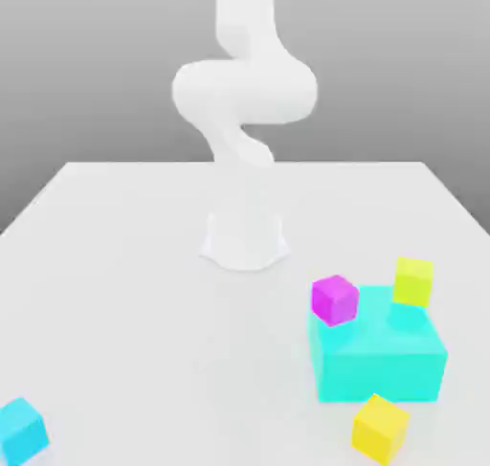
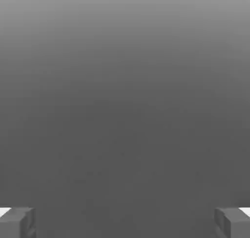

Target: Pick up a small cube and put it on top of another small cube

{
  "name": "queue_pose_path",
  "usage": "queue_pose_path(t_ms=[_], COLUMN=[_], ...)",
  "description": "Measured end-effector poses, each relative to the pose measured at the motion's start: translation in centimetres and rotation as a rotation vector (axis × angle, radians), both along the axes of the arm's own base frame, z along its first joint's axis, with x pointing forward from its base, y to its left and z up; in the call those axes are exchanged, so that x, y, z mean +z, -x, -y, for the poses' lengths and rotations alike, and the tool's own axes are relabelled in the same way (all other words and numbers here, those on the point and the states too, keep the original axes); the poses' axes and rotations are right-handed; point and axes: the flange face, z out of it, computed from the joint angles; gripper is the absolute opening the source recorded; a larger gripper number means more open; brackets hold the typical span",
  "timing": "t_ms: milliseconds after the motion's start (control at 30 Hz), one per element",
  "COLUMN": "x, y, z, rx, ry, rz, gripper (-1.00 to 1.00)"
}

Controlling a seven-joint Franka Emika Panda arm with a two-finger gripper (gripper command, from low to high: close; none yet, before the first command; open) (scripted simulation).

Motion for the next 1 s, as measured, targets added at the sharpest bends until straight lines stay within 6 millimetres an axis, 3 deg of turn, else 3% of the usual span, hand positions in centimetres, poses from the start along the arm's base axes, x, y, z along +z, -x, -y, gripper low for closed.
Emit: queue_pose_path(t_ms=[267, 500, 767, 1000], x=[-10.9, -22.1, -35.9, -47.8], y=[-8.4, -12.3, -12.4, -9.2], z=[6.7, 13.0, 20.6, 25.9], rx=[-0.127, -0.26, -0.438, -0.587], ry=[-0.098, -0.165, -0.216, -0.23], rz=[-0.198, -0.361, -0.543, -0.696], gripper=[0.0, 0.0, 0.0, 0.0])
